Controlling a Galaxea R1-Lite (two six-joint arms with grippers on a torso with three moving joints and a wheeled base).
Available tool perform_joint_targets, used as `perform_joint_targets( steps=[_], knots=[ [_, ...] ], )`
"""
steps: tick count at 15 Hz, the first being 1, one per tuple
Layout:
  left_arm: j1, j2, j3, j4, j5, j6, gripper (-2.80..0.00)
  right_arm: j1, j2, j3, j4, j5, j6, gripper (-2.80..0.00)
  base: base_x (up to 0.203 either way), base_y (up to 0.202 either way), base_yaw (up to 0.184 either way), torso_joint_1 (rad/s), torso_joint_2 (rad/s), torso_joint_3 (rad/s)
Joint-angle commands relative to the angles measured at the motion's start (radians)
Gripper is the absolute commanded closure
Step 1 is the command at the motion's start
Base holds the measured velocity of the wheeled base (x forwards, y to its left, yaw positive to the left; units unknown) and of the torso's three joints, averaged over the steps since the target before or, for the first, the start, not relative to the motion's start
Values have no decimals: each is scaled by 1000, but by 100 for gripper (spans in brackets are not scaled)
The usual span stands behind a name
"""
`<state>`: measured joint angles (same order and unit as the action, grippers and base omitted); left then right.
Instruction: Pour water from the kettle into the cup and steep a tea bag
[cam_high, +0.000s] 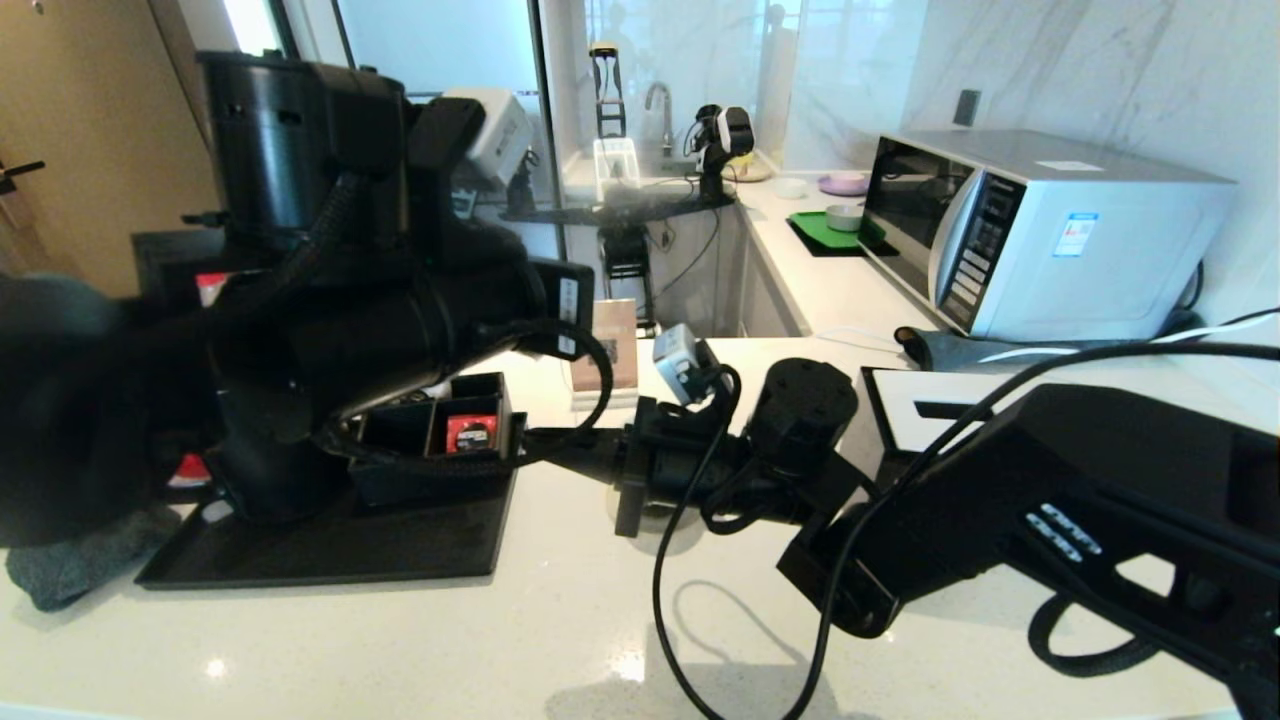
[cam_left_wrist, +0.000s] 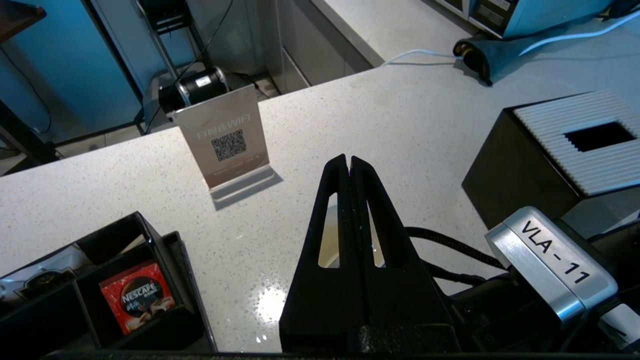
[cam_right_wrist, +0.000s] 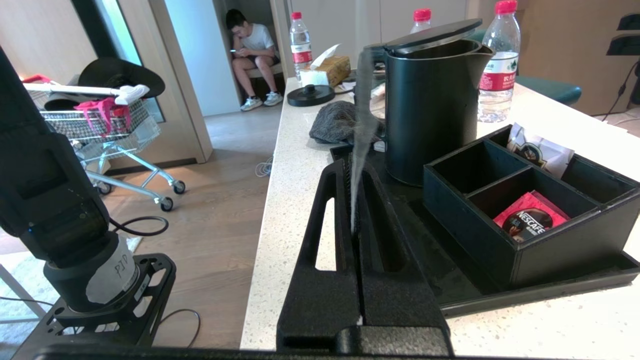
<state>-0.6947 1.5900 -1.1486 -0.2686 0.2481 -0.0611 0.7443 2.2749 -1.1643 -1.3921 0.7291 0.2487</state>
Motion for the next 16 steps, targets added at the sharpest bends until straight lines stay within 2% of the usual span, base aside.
perform_joint_targets(
  steps=[1,5,9,16],
  knots=[
    [0,2,23,-4,3,1,0,0,-3,-3,-6,1,1,0,0,0,0,0,0,0],
    [-2,-2,49,-4,3,1,0,-13,-8,-10,1,-5,1,0,0,0,0,0,0,0],
    [-18,-5,80,-5,5,1,0,-48,-5,-75,32,-8,0,0,0,0,0,0,0,0],
    [-82,-15,144,-29,66,1,0,-92,-2,-124,71,-8,0,0,0,0,0,0,0,0]
  ],
)
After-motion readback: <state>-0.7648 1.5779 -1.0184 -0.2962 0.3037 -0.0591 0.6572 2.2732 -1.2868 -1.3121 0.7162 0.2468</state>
